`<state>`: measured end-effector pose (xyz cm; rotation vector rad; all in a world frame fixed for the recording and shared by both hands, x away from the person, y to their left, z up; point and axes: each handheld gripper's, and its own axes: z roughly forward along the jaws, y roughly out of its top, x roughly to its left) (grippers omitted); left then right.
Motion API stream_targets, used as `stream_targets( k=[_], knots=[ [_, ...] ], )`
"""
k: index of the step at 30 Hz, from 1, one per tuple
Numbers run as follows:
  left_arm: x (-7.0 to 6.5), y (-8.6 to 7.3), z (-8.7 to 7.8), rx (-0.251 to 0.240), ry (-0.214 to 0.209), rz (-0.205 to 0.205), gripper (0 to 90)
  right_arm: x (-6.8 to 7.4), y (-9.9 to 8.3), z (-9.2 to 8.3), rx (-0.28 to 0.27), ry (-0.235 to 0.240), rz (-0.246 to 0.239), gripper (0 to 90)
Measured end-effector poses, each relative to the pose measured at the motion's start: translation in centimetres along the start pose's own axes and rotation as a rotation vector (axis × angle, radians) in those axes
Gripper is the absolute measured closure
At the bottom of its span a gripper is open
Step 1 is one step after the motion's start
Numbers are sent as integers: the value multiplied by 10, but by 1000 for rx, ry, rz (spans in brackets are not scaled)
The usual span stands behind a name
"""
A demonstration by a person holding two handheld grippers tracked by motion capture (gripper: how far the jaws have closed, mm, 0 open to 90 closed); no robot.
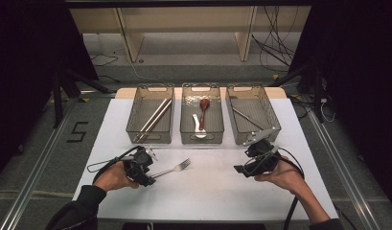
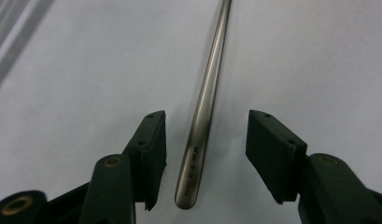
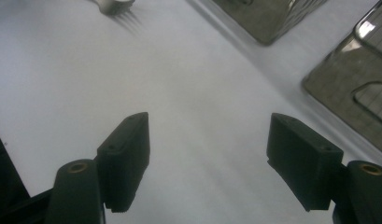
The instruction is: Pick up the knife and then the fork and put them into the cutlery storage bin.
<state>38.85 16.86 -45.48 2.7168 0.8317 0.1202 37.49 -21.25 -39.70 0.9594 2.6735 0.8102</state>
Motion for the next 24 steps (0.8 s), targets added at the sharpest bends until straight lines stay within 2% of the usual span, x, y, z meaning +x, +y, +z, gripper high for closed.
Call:
stream_targets(
  k=[9,24],
  knots=[
    [0,3,4,15,0,15,493,8,-15,2,17,18,5,294],
    [0,9,10,43,-18,55,620,17,-20,8,43,41,-11,294]
  ],
)
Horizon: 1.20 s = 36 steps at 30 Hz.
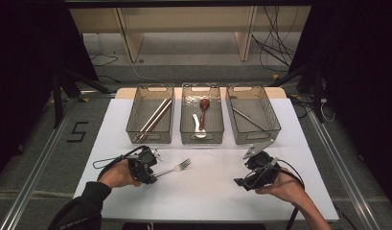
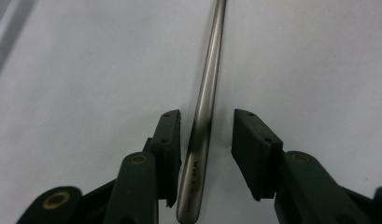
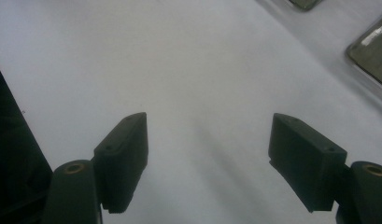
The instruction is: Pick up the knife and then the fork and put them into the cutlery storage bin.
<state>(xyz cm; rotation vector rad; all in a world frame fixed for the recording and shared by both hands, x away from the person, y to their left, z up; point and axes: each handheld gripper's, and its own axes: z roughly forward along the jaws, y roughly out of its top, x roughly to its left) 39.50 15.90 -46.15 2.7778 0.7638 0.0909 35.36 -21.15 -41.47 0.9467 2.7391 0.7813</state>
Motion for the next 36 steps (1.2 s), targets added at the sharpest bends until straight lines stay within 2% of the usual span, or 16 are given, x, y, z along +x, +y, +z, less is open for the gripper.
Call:
stream_targets(
  k=[11,15,21,25,30,36],
  knots=[
    [-4,6,2,26,5,50,719,2,0,2,17,14,-1,294],
    [-5,5,2,19,-6,50,774,3,0,2,11,12,-10,295],
    [-8,7,2,31,10,63,799,3,0,2,10,13,-10,295],
    [-9,6,2,20,11,64,805,3,0,1,7,14,-14,297],
    [-13,9,0,6,-13,80,806,4,0,1,6,14,-17,298],
    [-21,14,-8,-36,-27,90,806,5,1,1,-4,14,-21,300]
  ],
)
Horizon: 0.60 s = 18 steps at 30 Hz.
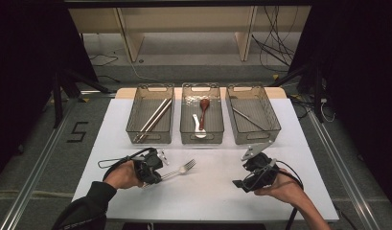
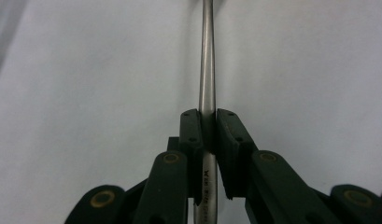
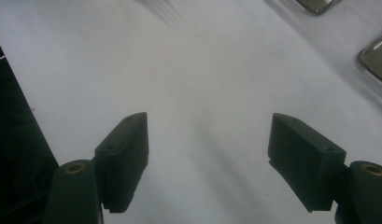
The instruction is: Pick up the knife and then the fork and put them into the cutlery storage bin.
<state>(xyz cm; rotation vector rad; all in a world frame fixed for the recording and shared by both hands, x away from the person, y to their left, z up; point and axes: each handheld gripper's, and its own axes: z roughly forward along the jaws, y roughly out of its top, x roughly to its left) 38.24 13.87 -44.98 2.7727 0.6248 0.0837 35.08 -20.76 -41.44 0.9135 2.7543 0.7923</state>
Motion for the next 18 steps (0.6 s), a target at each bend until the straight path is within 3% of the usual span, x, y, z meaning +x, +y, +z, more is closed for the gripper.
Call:
stream_targets(
  k=[1,6,13,18],
  knots=[
    [-1,1,-1,1,-11,5,806,1,1,-1,0,4,11,300],
    [-11,9,-8,-14,-49,31,805,8,6,-4,-42,10,-40,300],
    [-24,18,-12,-18,-112,48,805,33,20,-3,-98,29,-147,307],
    [-36,26,-16,-17,-124,106,805,52,31,5,-92,54,-233,308]
  ],
)
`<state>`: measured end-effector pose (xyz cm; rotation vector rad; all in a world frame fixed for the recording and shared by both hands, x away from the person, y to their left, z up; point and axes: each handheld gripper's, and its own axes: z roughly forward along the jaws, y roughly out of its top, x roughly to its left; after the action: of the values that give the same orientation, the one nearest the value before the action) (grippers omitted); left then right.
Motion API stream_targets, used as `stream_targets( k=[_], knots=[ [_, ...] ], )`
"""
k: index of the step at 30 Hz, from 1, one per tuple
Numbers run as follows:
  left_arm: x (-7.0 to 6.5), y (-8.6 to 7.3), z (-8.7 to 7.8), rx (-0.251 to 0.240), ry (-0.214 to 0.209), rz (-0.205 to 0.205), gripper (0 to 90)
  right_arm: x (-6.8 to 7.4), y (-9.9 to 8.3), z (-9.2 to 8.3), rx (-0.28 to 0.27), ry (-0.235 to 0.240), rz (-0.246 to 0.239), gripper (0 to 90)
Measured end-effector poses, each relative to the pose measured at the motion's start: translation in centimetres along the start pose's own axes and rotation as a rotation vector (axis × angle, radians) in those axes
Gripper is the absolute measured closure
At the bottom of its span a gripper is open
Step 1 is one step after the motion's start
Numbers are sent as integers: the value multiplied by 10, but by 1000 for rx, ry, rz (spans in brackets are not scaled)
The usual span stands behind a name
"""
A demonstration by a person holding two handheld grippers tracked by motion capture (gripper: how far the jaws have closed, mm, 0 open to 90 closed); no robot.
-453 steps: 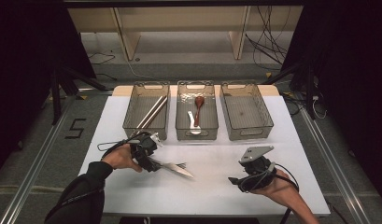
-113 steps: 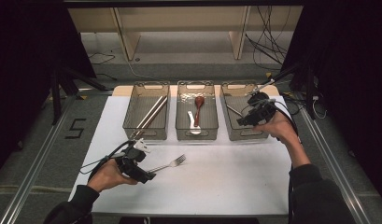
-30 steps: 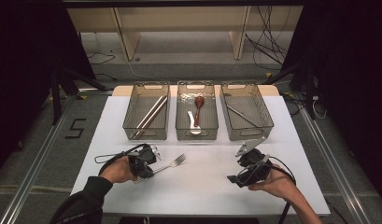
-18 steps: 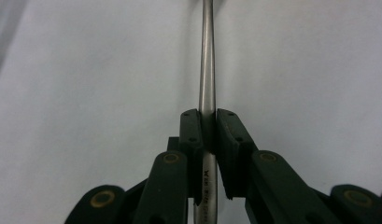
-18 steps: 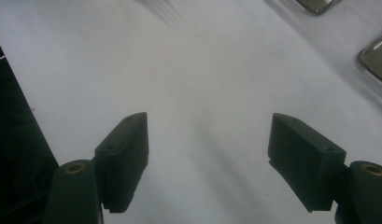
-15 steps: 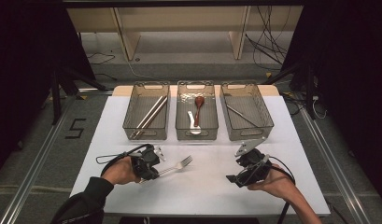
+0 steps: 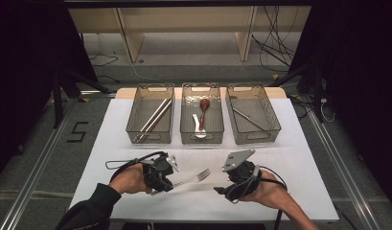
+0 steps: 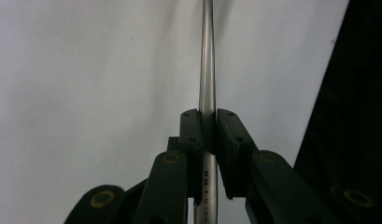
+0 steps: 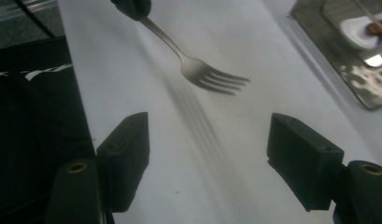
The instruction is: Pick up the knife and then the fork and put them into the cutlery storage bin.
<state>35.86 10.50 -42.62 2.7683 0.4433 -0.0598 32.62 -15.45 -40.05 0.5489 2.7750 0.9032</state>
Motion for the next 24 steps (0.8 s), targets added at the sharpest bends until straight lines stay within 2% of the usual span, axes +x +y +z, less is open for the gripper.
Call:
stream_targets(
  k=[3,10,17,18,23,24],
  knots=[
    [-8,6,0,-1,-8,29,804,7,6,7,17,25,-42,308],
    [-22,17,1,12,-31,92,804,14,14,21,34,52,-72,325],
    [-30,22,0,23,-34,120,805,20,21,28,45,71,-102,336],
    [-31,23,1,17,-38,110,805,20,21,30,49,72,-106,339],
    [-34,26,1,34,-50,141,805,23,24,37,70,85,-125,362],
    [-35,26,1,20,-51,127,804,23,23,38,68,84,-137,367]
  ],
)
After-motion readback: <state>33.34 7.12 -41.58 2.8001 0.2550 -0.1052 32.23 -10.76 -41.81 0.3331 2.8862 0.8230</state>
